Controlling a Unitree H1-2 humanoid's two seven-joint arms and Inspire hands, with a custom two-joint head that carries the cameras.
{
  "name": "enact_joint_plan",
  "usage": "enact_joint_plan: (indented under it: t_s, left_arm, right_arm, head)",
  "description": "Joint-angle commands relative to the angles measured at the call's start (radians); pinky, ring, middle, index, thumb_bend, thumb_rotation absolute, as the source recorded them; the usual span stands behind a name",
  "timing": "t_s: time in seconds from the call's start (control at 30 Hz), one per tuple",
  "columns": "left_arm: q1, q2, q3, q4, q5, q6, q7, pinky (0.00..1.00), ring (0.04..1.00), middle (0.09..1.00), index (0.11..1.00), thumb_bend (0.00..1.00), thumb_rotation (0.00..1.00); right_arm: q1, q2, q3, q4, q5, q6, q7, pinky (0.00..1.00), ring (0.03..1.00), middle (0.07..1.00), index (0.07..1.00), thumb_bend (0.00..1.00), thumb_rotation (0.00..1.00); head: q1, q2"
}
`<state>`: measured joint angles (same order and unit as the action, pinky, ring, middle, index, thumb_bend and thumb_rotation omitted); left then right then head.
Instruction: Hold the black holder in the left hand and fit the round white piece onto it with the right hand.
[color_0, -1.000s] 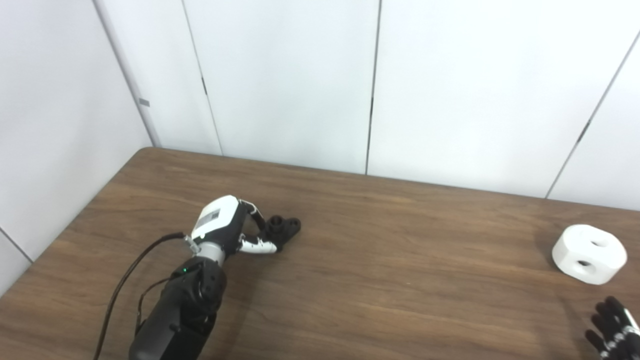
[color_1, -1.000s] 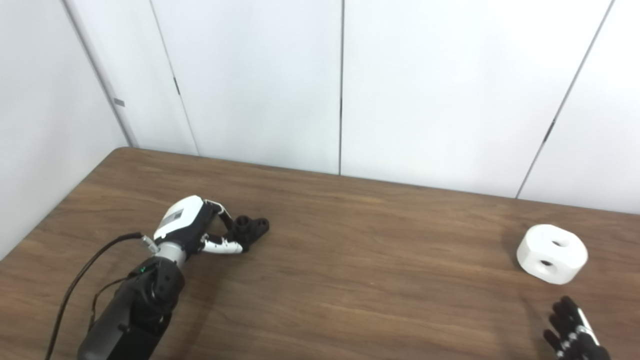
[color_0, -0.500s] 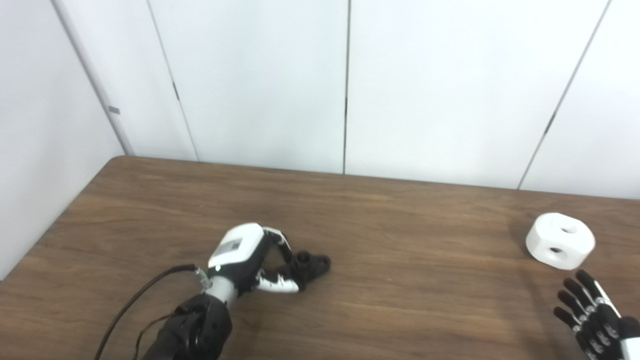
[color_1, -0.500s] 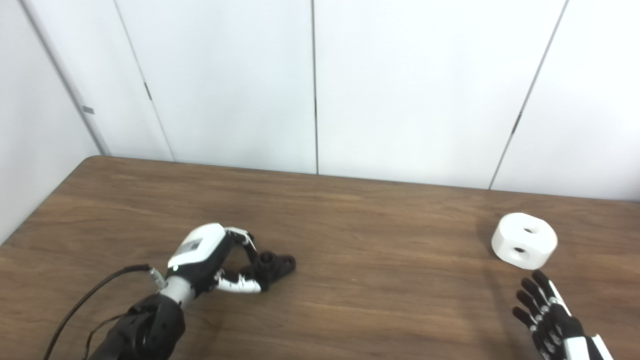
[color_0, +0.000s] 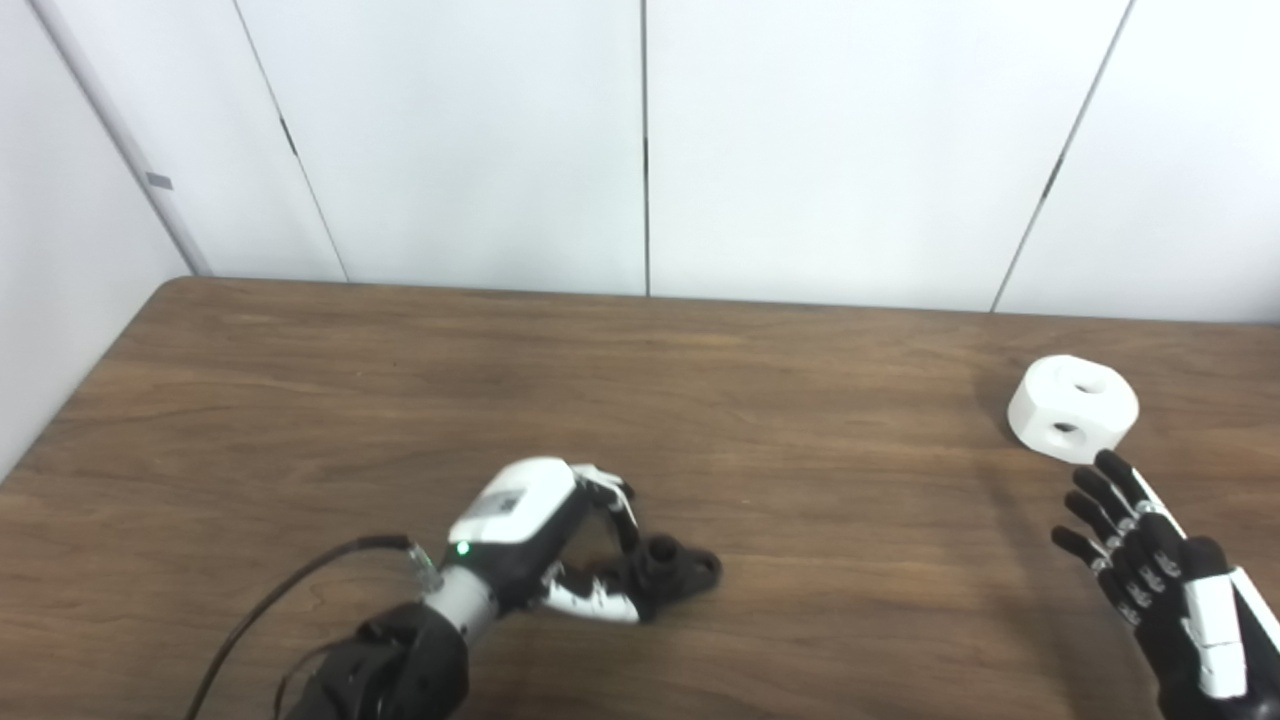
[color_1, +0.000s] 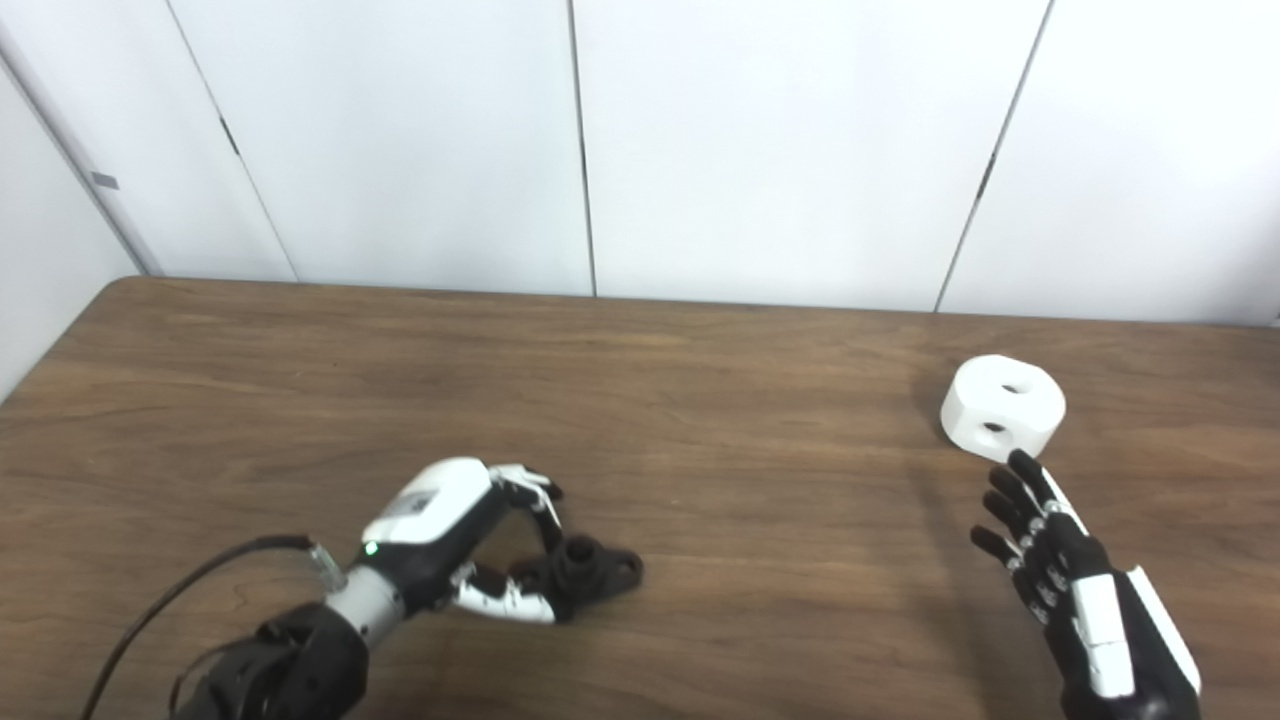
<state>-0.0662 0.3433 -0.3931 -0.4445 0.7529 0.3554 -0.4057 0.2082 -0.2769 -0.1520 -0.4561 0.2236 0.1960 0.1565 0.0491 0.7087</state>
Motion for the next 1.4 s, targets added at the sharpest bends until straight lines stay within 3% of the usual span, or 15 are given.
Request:
enact_joint_plan:
  t_s: [0.0,0.27,0.67,1.17,1.3,1.37]
  left_arm:
    - [0.007,0.001,-0.018,-0.023,-0.023,-0.027,-0.036,0.85,0.892,0.821,0.490,0.51,0.05]
    - [0.059,-0.015,-0.053,-0.083,-0.002,-0.034,-0.071,0.89,0.903,0.829,0.490,0.51,0.05]
    - [0.126,-0.033,-0.111,-0.082,0.143,-0.102,-0.072,0.92,0.910,0.836,0.491,0.51,0.05]
    - [0.201,-0.062,-0.093,-0.016,0.220,-0.193,0.011,0.91,0.900,0.824,0.490,0.51,0.05]
    - [0.208,-0.062,-0.087,-0.003,0.217,-0.206,0.026,0.91,0.899,0.827,0.490,0.51,0.05]
    - [0.210,-0.062,-0.082,0.009,0.210,-0.216,0.038,0.91,0.900,0.827,0.490,0.51,0.05]
  right_arm:
    - [-0.024,0.001,0.001,-0.039,-0.003,-0.006,-0.006,0.91,0.962,0.968,0.977,0.70,1.00]
    - [-0.048,0.014,0.012,-0.068,-0.028,0.026,-0.017,0.91,0.961,0.961,0.972,0.70,1.00]
    - [-0.062,0.013,0.006,-0.151,-0.038,0.108,-0.028,0.95,0.981,0.974,0.986,0.66,1.00]
    - [-0.122,-0.006,-0.034,-0.123,-0.062,0.122,-0.036,0.95,0.992,0.988,0.985,0.61,1.00]
    - [-0.169,-0.015,-0.051,-0.105,-0.092,0.134,-0.051,0.96,1.000,0.982,0.983,0.63,0.98]
    - [-0.199,-0.035,-0.048,-0.081,-0.158,0.130,-0.068,0.94,0.989,0.973,0.982,0.64,0.96]
  head:
    - [-0.003,0.005]
    - [-0.042,0.038]
    - [-0.077,0.077]
    - [-0.125,0.056]
    - [-0.150,0.045]
    - [-0.174,0.028]
